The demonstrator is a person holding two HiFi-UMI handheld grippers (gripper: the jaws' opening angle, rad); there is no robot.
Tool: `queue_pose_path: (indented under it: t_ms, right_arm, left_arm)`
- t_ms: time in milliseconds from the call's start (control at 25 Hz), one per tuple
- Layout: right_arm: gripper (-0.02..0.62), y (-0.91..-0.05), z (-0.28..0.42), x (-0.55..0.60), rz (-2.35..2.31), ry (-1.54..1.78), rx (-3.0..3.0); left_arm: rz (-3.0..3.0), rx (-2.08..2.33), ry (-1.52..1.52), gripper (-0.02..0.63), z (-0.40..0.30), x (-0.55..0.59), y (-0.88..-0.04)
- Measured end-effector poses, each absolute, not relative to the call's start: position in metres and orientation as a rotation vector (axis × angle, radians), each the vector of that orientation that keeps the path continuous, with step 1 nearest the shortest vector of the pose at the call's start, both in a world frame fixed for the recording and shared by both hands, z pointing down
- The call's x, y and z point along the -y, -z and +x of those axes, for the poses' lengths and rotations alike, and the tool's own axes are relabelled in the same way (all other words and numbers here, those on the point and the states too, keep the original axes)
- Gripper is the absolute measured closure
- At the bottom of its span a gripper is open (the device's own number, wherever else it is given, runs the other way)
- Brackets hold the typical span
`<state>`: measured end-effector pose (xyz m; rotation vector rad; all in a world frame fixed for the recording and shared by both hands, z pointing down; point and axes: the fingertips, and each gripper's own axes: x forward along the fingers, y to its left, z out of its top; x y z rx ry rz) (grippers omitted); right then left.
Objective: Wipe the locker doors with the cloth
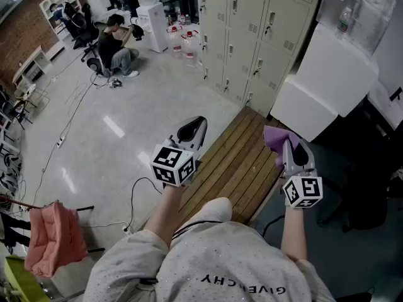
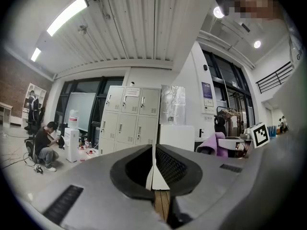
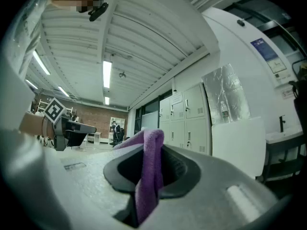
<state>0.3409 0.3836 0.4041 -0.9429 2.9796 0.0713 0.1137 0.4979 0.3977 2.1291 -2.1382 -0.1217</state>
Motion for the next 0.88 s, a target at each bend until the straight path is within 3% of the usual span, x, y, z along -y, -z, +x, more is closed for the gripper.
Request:
queue_pose_path:
  t_ms: [560,880]
  right_arm:
    - [0.535,-0.421,0.305,-0.318,-0.923,-0.098,-2.980]
    - [0.534,-0.449,0.229,-0.213,-0.999,-0.105,-2.908]
  left_arm:
    - [2.146,2.144,0.155,0.588,0.079,-0.431,-0.414]
    - [2.264,2.093,0.169,0.588,0.000,-0.310,-0.443]
